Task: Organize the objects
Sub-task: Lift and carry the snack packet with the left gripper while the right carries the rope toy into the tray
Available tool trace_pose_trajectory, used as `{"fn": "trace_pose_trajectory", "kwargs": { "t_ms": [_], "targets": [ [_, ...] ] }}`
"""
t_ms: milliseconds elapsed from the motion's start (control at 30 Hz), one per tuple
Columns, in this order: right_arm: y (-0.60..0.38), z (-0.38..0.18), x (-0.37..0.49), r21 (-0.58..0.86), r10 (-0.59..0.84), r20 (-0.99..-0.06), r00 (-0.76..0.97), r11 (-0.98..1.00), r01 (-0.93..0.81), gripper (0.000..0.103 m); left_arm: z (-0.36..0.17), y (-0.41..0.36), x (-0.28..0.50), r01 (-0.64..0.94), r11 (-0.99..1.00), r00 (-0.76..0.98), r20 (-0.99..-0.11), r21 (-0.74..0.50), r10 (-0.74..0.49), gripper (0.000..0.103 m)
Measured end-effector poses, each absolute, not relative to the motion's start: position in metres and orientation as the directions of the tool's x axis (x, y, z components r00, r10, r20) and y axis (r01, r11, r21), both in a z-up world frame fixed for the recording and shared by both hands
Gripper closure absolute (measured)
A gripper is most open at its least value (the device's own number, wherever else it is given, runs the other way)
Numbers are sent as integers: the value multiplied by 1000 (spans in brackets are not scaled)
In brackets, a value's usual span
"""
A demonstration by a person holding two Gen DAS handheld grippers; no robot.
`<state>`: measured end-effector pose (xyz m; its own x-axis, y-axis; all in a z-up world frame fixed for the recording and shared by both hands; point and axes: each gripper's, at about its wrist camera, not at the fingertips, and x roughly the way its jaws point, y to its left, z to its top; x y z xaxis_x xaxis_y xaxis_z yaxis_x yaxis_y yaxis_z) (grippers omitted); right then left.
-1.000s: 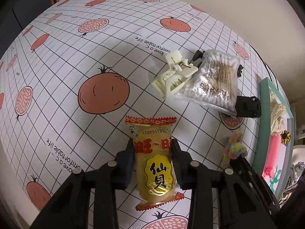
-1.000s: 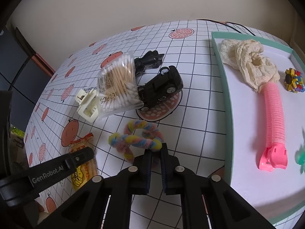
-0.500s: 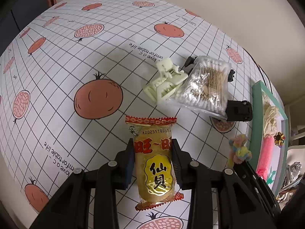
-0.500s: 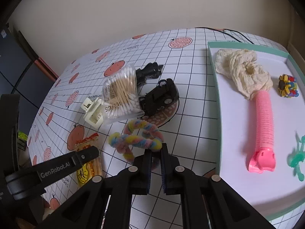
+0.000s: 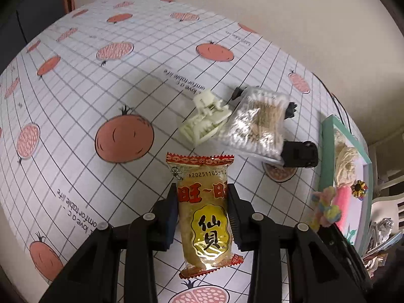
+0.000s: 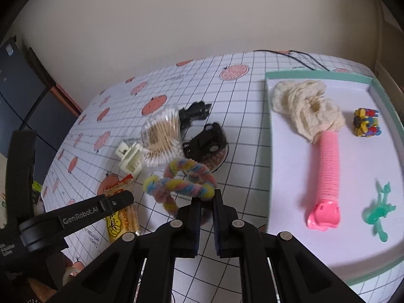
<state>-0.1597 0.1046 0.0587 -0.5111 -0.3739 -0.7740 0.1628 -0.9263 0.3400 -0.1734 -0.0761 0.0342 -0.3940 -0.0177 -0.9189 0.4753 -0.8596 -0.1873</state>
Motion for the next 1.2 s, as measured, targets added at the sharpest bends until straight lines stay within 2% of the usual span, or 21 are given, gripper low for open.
{"fn": "trace_pose_trajectory", "kwargs": {
  "t_ms": [633,1200],
  "targets": [
    [134,82,-151,338,-358,-737,-574,-930,146,94,56,-55,-178,405,-890,-484,-875,-210,-14,66],
    [189,82,-148,331,-294,-734,-613,-942,55,94,77,-3,-185,224,-937,-594,-800,-267,85,66]
  ]
}}
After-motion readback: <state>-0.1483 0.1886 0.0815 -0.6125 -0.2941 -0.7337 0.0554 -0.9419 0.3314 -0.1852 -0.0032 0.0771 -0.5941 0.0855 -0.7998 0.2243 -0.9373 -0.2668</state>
